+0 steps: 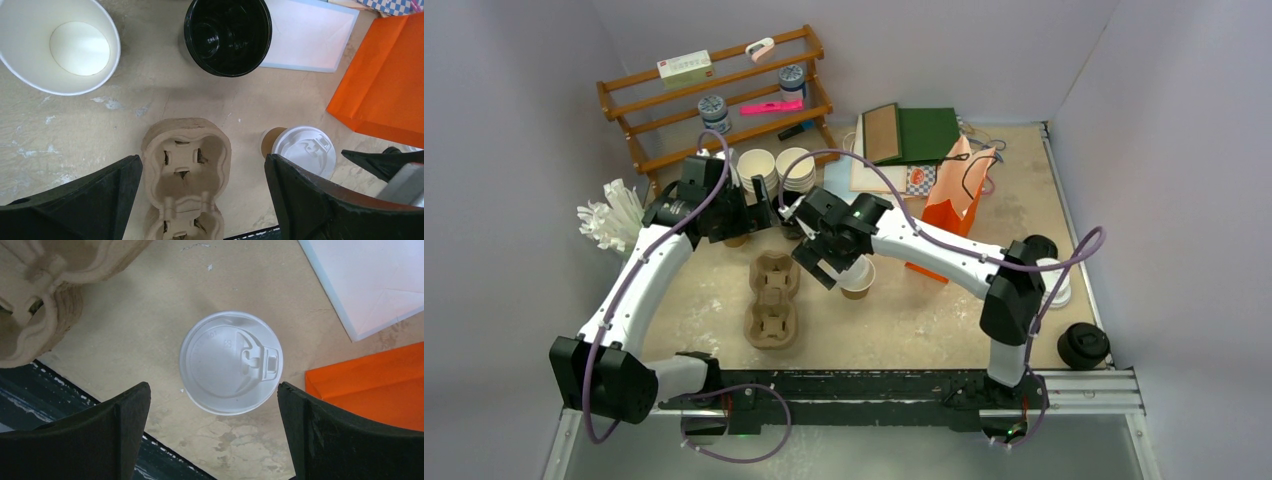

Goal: Pack the takeout coffee
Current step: Close the cup lid on the coffee cup.

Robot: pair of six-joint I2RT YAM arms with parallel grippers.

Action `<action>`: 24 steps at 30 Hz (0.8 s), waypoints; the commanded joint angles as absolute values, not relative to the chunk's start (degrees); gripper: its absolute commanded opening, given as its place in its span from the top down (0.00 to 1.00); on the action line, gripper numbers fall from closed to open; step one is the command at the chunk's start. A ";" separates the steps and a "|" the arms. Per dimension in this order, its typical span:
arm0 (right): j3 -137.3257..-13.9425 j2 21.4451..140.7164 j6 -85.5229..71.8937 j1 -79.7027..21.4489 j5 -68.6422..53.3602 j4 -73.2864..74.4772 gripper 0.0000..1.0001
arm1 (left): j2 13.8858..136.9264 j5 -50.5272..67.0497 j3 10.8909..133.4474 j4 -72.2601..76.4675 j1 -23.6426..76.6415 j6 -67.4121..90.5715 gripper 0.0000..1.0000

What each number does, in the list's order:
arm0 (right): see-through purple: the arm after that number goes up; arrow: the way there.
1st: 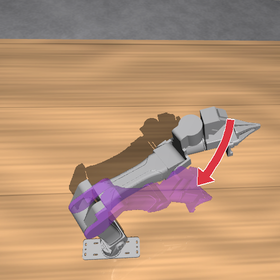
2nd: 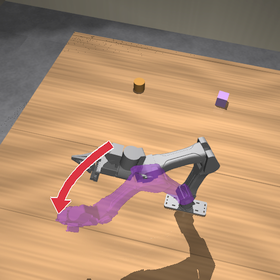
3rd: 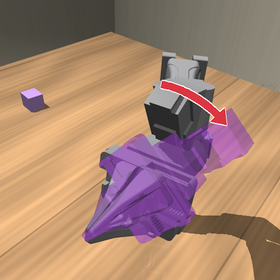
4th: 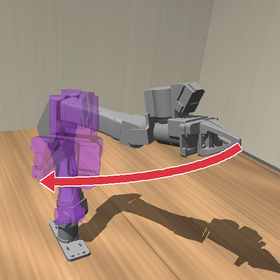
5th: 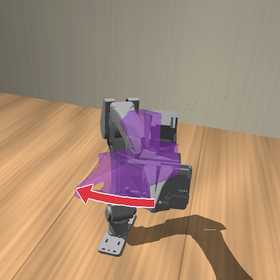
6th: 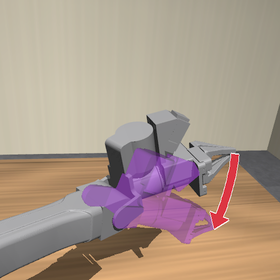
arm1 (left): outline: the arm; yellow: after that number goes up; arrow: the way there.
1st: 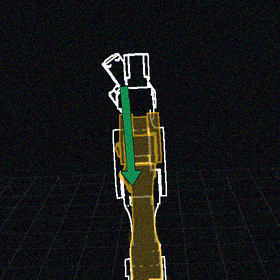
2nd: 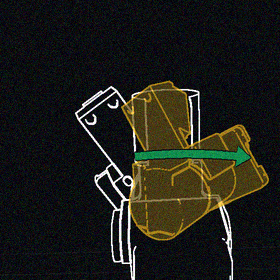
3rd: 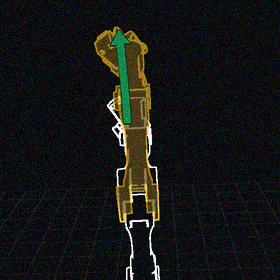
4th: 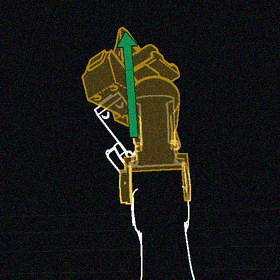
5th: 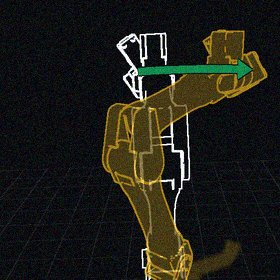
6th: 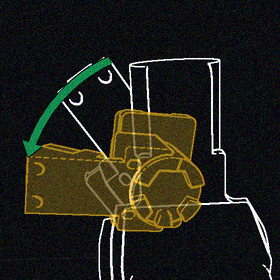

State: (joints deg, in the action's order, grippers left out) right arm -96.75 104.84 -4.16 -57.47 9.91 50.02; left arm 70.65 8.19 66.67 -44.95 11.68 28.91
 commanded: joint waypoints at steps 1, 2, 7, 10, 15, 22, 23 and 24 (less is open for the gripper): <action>-101.57 106.90 -6.05 -57.85 13.15 55.36 0.01 | 69.27 7.12 68.69 -45.08 11.34 28.18 0.00; -101.66 107.11 -6.17 -57.90 13.37 55.39 0.01 | 69.34 7.08 68.72 -45.09 11.34 28.07 0.00; -102.18 108.49 -6.56 -57.99 13.13 55.56 0.01 | 69.59 7.18 68.64 -45.10 11.25 27.65 0.00; -103.15 110.00 -7.25 -58.04 13.34 56.89 0.01 | 69.85 7.37 68.64 -45.14 11.25 27.36 0.00; -104.09 111.14 -8.23 -58.09 14.84 57.55 0.01 | 70.12 7.70 68.64 -44.99 11.25 27.07 0.00; -105.61 112.91 -11.28 -58.05 13.61 60.46 0.01 | 70.40 8.22 68.73 -44.82 11.25 26.56 0.00; -105.78 113.03 -11.29 -58.08 13.62 60.43 0.01 | 70.32 8.18 68.66 -44.82 11.25 26.50 0.00; -105.88 113.14 -11.21 -58.05 13.44 60.34 0.01 | 70.31 8.17 68.65 -44.82 11.29 26.45 0.00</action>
State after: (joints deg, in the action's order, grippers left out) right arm -103.39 112.90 -9.06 -57.74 13.56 57.47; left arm 70.65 7.70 66.67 -45.47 11.64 27.81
